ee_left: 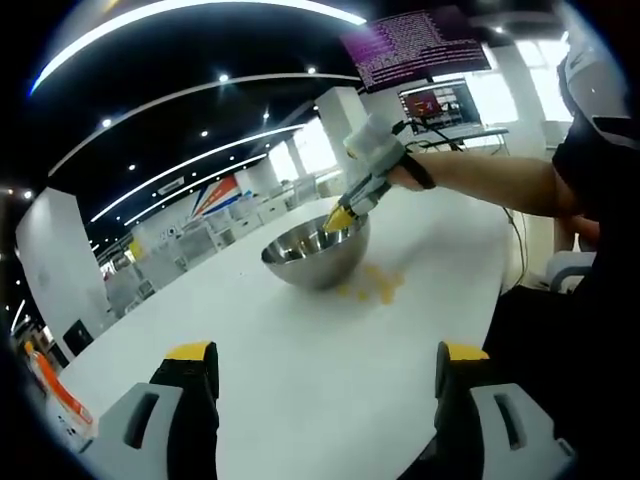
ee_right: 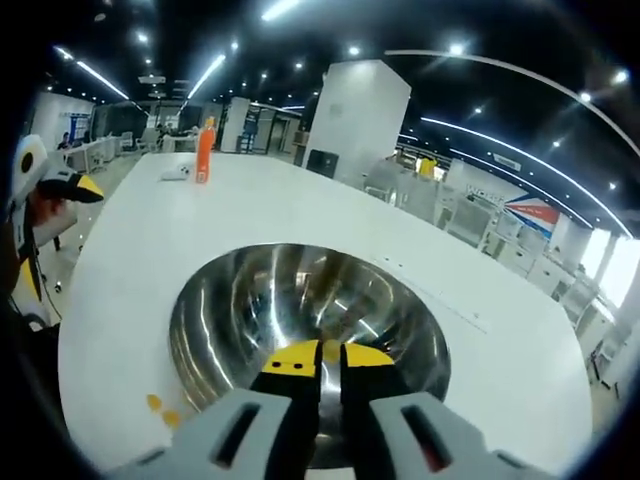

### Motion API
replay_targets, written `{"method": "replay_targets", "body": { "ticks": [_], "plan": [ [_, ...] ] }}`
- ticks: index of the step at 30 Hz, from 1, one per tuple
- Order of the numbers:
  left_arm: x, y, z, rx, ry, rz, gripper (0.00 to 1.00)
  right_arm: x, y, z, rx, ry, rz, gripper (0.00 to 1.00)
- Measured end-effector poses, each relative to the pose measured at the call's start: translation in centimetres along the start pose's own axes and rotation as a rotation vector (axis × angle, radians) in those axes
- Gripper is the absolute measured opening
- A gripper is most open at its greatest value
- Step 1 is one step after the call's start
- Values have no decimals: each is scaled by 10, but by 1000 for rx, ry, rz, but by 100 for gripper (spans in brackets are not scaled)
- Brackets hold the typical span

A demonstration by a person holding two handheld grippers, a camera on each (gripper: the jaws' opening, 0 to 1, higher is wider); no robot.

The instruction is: Pick up the QQ candy scattered on the table and place it into the stainless steel bowl on the table

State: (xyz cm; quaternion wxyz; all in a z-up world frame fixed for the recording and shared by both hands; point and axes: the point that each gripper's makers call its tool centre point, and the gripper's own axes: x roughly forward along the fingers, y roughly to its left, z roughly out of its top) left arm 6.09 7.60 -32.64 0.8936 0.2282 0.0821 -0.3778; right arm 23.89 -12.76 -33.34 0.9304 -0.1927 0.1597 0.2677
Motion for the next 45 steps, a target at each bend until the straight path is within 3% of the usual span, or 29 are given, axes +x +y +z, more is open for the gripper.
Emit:
{"method": "replay_targets", "body": {
  "ticks": [13,17,45],
  "plan": [
    [0,0,2,5,0,0,90,-3,-3,1,16,-18,-3,8],
    [0,0,1,9,5,1,90,-2,-3,2,19,-32,0,16],
    [-1,-1,3,10,4,3,90,-5,-10,1,17,-42,-25,15]
  ]
}}
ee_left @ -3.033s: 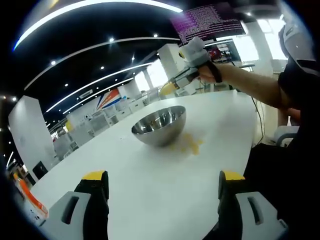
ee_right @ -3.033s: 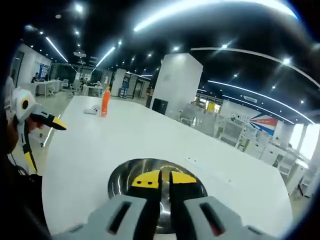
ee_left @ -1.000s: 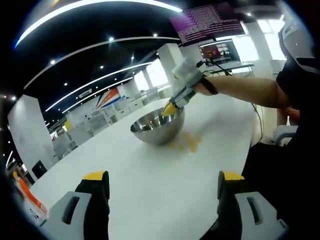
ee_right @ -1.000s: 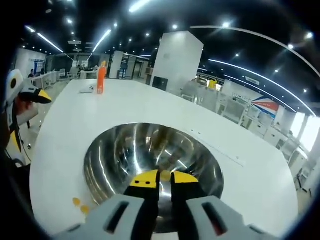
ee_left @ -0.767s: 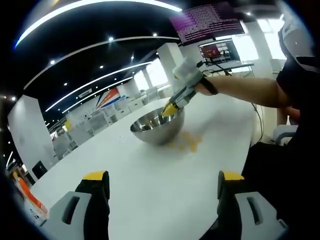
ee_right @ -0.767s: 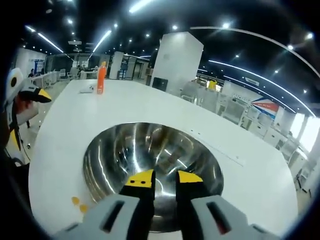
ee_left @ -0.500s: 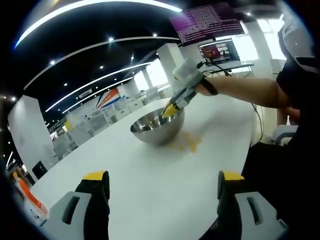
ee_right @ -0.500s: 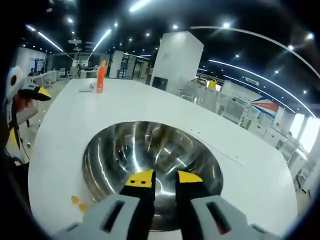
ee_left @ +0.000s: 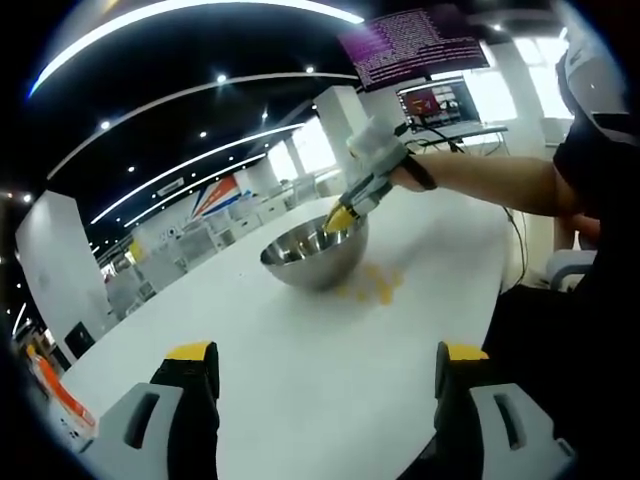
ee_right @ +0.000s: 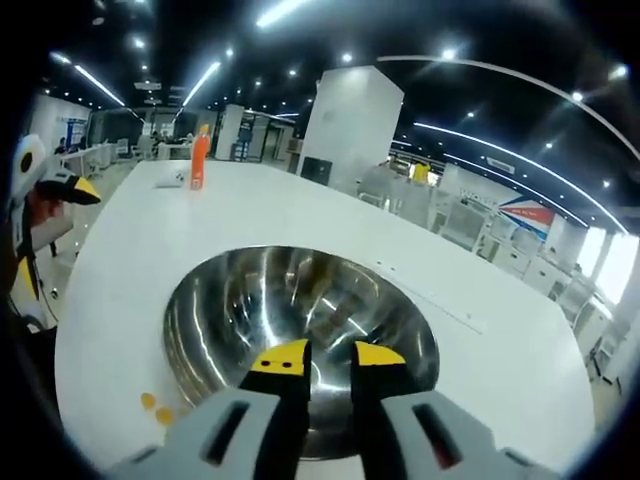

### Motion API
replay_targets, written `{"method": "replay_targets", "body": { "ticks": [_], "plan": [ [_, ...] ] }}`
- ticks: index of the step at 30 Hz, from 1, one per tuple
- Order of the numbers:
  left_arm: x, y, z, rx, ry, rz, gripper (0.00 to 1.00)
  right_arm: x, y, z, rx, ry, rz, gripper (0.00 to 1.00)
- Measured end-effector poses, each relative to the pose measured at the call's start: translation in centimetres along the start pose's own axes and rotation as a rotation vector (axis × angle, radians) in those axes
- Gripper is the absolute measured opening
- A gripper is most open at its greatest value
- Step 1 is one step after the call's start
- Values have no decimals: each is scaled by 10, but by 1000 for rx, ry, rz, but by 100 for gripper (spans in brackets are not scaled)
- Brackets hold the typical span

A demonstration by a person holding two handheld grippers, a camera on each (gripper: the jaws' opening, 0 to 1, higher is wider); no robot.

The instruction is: Pick up the QQ candy scattered on the table and place it into the stainless steel bowl on the table

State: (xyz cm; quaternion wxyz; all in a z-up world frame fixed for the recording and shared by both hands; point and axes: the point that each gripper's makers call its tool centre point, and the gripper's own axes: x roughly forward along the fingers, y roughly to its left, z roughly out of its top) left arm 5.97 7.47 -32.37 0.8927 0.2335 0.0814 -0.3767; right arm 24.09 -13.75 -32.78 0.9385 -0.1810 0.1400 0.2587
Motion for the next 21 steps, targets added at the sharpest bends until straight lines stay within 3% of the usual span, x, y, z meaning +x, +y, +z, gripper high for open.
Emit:
{"method": "replay_targets", "body": {
  "ticks": [21],
  "plan": [
    [-3,-1,4,8,-4,4,90,-24,-12,36,-23,-89,-47,17]
  ]
}}
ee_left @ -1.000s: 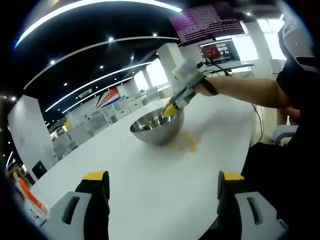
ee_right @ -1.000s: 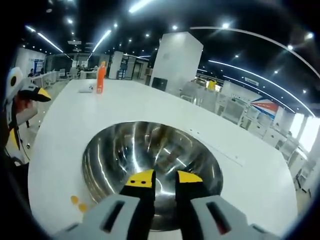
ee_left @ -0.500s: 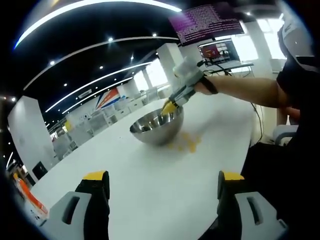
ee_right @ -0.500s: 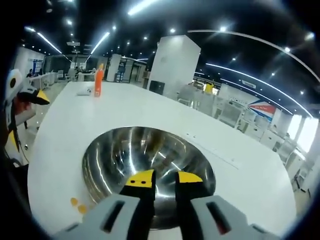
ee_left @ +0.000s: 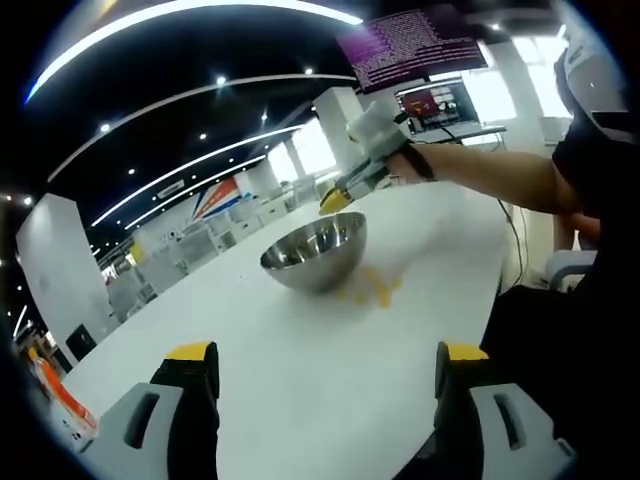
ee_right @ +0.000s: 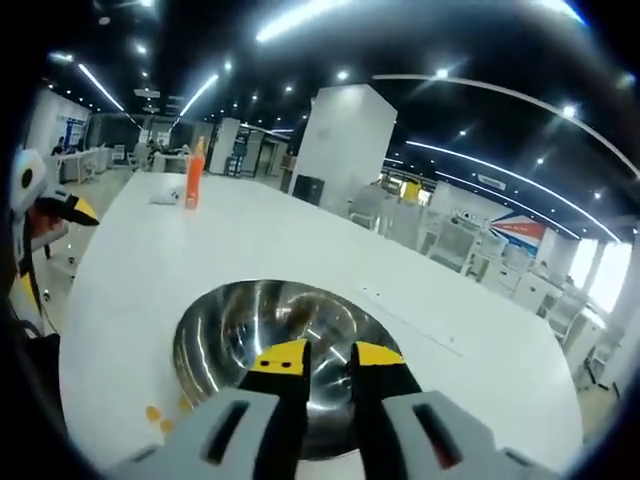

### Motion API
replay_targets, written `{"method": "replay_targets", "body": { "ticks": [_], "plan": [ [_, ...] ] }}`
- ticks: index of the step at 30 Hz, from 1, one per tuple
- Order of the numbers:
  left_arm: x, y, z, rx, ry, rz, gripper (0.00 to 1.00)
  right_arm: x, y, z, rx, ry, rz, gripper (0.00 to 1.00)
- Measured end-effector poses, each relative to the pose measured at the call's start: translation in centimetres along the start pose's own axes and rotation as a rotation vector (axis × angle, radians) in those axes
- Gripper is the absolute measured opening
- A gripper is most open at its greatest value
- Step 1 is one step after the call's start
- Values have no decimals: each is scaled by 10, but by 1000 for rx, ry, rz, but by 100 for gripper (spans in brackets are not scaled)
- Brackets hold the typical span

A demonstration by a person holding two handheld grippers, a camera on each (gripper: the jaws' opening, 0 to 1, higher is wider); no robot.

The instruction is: Pick up the QQ candy scattered on the table and place it into the stainless steel bowl on the table

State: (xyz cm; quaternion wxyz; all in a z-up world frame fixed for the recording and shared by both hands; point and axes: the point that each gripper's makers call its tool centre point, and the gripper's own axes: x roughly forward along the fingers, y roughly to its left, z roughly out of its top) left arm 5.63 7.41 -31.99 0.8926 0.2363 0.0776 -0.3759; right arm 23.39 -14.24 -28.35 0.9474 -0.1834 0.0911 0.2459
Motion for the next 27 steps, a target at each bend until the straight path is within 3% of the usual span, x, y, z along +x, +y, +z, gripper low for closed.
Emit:
{"method": "replay_targets", "body": {
  "ticks": [16,27],
  "plan": [
    [2,-1,1,3,-3,-3,90,-36,-2,70,-79,-149,-41,17],
    [3,-1,2,3,-4,-4,90,-90,23,137,-109,-322,0,17]
  ]
}}
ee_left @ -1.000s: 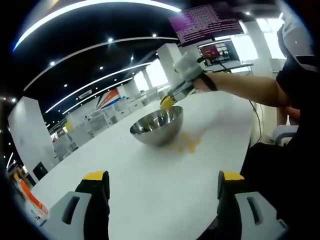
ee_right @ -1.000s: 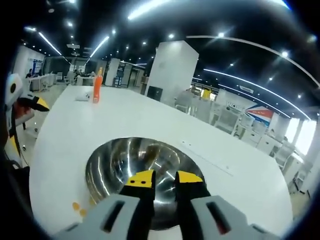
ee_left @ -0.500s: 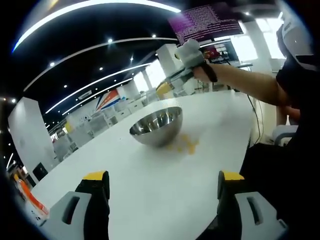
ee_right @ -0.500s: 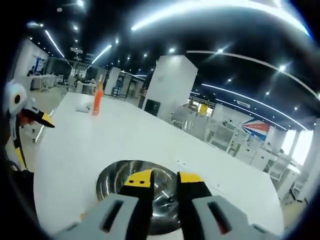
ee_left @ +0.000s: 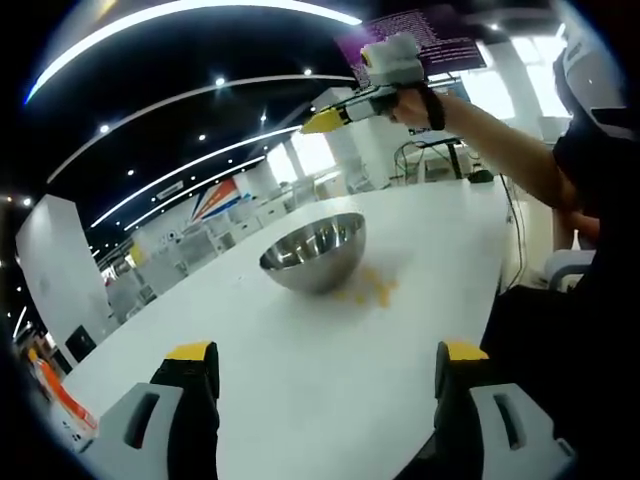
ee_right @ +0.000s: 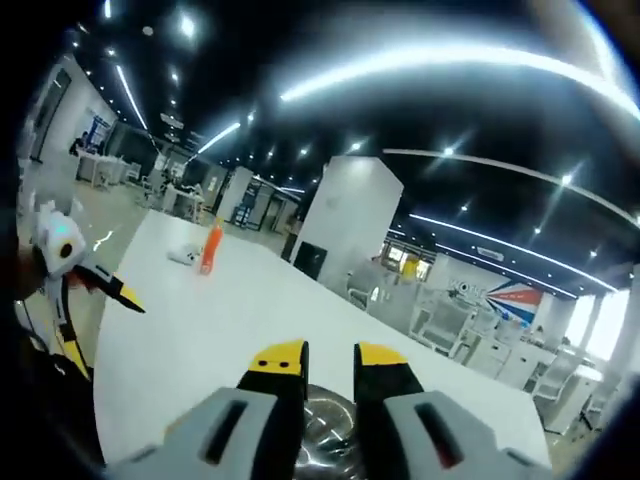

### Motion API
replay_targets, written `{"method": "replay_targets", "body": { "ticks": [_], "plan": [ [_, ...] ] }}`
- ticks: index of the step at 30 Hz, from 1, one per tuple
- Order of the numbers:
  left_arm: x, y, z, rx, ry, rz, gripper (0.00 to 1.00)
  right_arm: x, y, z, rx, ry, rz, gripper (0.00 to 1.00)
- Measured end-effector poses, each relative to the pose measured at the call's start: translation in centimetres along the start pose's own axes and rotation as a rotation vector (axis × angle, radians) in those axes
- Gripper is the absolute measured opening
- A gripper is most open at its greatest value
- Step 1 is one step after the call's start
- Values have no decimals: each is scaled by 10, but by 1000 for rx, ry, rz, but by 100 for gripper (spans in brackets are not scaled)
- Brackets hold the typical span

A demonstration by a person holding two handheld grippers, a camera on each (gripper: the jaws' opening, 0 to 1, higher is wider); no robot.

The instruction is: Pick up the QQ candy scattered on the table and place it into the stainless steel bowl on the table

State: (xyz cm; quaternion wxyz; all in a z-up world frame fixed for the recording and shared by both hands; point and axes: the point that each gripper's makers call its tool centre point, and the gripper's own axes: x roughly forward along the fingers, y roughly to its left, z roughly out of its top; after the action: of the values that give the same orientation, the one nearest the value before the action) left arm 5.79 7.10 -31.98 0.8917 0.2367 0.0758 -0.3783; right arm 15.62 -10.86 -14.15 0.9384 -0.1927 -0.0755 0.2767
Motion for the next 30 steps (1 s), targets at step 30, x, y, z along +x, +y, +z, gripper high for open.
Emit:
{"method": "replay_targets", "body": {
  "ticks": [30],
  "plan": [
    [1,-3,2,-1,-4,-5,90,-37,80,30,-64,-67,160,17]
  ]
}}
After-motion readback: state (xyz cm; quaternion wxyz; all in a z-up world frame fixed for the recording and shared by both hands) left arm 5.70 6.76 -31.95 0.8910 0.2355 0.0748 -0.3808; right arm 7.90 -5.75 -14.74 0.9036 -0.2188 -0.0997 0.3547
